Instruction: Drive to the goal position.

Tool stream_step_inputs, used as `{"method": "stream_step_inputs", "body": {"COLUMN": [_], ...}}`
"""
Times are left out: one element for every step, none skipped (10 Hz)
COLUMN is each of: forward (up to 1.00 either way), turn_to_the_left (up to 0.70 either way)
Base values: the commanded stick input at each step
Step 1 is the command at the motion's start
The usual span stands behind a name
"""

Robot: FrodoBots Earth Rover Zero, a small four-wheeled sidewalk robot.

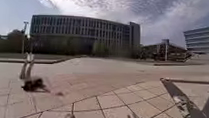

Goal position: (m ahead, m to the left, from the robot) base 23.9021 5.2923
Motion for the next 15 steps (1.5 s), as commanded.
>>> {"method": "stream_step_inputs", "body": {"forward": [0.70,0.70,0.70,0.70,0.70,0.70,0.70,0.70,0.70,0.70,0.70,0.70,0.70,0.70,0.70], "turn_to_the_left": [0.00,0.00,0.00,0.00,0.00,0.00,0.00,0.00,0.00,0.00,0.00,0.00,0.00,0.00,0.00]}}
